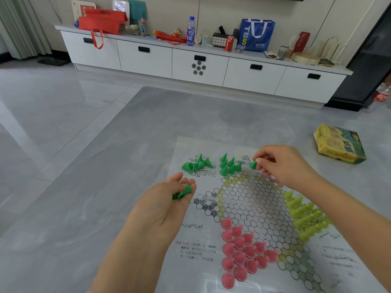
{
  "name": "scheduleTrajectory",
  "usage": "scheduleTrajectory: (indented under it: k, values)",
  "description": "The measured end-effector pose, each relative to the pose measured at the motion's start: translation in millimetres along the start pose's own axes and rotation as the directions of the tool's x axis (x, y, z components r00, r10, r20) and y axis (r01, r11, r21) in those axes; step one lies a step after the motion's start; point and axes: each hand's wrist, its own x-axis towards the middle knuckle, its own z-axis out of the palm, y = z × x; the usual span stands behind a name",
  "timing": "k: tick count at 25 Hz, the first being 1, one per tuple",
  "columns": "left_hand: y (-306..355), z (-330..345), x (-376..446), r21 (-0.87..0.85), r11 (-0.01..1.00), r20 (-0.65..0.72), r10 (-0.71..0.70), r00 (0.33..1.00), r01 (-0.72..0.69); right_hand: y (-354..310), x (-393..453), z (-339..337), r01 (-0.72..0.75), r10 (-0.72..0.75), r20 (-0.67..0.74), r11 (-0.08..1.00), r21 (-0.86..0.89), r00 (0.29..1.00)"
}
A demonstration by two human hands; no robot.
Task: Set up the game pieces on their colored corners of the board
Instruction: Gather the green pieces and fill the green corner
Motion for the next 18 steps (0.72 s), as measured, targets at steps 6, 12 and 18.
scheduleTrajectory:
  k: [6, 12, 18]
  values:
    - [0, 0, 0, 0.011, 0.997, 0.063, 0.074, 0.995, -0.075, 2, 2, 15, 0.093, -0.094, 0.007, 0.974, -0.206, 0.996]
    - [1, -2, 3, 0.075, 0.991, 0.040, 0.110, 0.993, -0.113, -1, 3, 19, 0.105, -0.108, 0.004, 0.965, -0.241, 0.994]
    - [1, -2, 4, 0.101, 0.987, 0.033, 0.124, 0.992, -0.127, -1, 2, 19, 0.108, -0.103, 0.032, 0.960, -0.260, 0.994]
